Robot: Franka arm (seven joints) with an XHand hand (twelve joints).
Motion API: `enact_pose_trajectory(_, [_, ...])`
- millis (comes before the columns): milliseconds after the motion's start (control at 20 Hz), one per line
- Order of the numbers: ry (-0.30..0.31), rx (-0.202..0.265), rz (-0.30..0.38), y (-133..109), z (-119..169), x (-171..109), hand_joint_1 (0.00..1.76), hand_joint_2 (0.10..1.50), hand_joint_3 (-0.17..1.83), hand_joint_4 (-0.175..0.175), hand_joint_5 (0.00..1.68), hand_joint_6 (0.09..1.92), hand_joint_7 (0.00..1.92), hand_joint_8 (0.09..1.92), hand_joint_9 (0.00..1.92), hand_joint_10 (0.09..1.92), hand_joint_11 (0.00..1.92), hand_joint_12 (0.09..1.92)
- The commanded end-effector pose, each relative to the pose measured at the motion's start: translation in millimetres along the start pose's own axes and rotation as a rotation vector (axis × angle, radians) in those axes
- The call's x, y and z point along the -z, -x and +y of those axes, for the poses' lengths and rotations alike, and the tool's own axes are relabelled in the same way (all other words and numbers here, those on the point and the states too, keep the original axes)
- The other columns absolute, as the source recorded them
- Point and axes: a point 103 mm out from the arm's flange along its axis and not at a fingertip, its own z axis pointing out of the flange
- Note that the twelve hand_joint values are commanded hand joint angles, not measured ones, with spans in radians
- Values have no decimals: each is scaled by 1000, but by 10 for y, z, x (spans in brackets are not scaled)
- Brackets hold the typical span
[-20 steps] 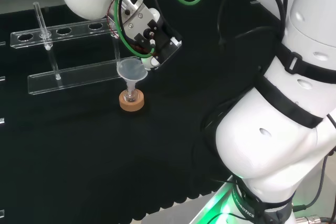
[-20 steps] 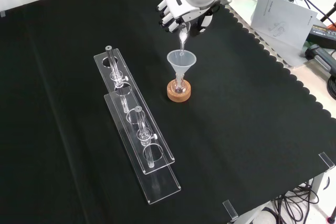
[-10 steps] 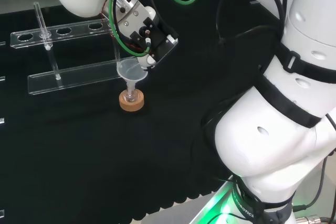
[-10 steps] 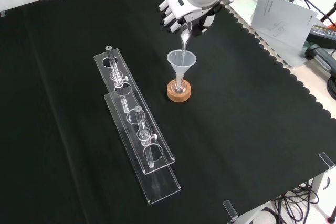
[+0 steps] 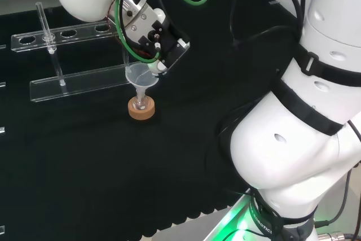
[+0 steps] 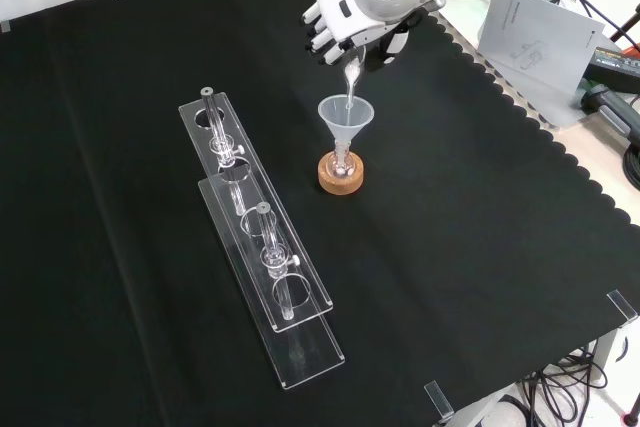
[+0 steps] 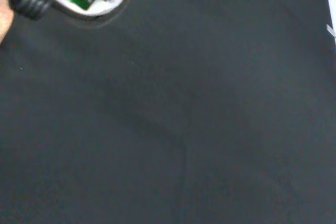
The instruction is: Pour all the NaCl from the weighing funnel into the round-bottom flask.
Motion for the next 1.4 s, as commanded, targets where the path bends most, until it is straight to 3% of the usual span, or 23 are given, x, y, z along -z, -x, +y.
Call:
enact_pose_trajectory(50, [-17,-16,-40,-22,36,-25,1122,628,736,175,1242,763,736,610,1039,303,774,1073])
enact_pose_trajectory(1400, [-40,-41,-164,-68,-14,110,1123,627,736,175,1245,760,730,606,1041,295,775,1071])
